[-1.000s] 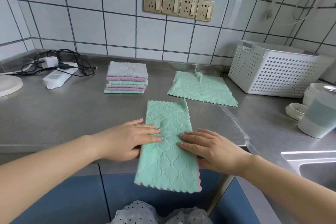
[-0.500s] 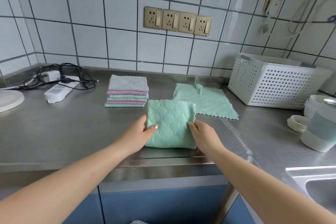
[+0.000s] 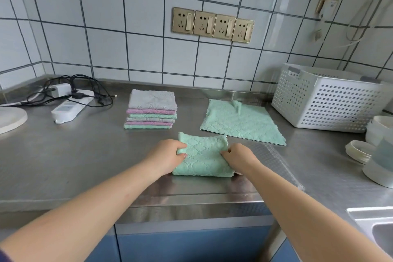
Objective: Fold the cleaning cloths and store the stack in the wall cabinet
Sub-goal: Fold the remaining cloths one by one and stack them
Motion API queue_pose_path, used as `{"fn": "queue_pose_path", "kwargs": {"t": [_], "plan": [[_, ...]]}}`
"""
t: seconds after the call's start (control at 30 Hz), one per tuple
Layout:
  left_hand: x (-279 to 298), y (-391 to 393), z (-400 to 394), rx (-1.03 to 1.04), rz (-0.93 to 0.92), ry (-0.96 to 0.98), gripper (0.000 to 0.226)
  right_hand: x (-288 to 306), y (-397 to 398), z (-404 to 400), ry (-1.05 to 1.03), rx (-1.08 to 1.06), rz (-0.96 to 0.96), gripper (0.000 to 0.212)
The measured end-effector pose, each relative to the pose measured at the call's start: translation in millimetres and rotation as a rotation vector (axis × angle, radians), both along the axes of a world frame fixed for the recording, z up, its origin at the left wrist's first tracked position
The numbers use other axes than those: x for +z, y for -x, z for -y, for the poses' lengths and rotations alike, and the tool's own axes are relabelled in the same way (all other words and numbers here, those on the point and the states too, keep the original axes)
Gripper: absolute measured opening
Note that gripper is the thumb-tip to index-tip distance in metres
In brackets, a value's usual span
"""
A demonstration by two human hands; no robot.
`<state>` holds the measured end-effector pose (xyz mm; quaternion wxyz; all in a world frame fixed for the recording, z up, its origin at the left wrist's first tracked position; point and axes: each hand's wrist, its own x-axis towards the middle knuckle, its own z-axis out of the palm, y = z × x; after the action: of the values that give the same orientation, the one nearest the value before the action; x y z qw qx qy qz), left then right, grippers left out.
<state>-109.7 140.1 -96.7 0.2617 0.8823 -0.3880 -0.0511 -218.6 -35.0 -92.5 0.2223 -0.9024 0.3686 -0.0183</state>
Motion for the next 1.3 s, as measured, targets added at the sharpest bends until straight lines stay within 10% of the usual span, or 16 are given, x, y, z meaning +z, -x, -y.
{"fn": "queue_pose_path", "kwargs": {"t": [0.47,1.13,1.3], "plan": [[6.0,-2.3,21.3,-0.074,0.371,-0.085,0.041,17.9,-3.8,-12.9,0.382,0.163,0.188,0.043],[-16.7,-12.1,23.9,0.048,0.150,-0.384,0.068,-22.3,-15.1,-25.0,0.262,0.244,-0.159,0.062],[-8.8,-13.1,21.8,-0.031,0.006,-0.076,0.060,-21.1,-15.3,-26.9,0.255,0.240,-0.153,0.062]]}}
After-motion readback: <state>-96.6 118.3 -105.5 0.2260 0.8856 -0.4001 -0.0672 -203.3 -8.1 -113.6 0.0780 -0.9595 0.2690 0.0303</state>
